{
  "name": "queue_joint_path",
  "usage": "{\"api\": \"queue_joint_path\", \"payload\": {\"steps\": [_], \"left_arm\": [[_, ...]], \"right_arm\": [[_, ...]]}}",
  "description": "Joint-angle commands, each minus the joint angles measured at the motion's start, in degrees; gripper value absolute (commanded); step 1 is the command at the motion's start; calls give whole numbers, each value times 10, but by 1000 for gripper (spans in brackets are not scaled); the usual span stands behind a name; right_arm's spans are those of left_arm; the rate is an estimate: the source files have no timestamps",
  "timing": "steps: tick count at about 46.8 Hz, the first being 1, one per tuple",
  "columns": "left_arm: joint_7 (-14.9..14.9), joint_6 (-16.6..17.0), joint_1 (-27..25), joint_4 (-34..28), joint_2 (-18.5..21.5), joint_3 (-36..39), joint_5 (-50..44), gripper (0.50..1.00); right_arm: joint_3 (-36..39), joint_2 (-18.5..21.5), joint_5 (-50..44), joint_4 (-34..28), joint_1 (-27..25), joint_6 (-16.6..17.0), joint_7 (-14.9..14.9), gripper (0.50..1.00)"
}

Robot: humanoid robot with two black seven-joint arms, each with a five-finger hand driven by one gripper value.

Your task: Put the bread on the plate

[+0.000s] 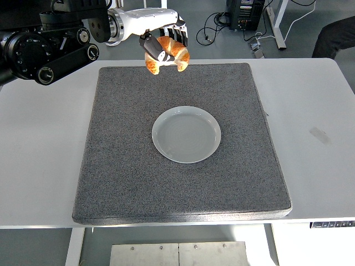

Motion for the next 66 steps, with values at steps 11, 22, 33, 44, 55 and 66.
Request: {"api": "queue_joint_path", "payload": {"steps": [11, 22, 33, 44, 55, 66], "left_arm": [[0, 4, 25, 24, -75, 1, 2, 500], [0, 6, 61, 37, -101, 2, 9, 500], [0, 12, 92, 45, -118, 10, 12, 500], [0, 25, 123, 51, -118, 33, 13, 500], [0, 35, 142, 52, -118, 34, 13, 500], [0, 36, 146, 56, -118, 34, 13, 500]], "right_arm": [[0, 0, 0, 0, 0, 0, 1, 1000], [0, 0, 0, 0, 0, 0, 0, 1000], [0, 0, 0, 0, 0, 0, 1, 1000], [0, 0, 0, 0, 0, 0, 0, 1000], [0, 0, 0, 0, 0, 0, 0, 1000], [0, 0, 0, 0, 0, 0, 0, 1000]]}}
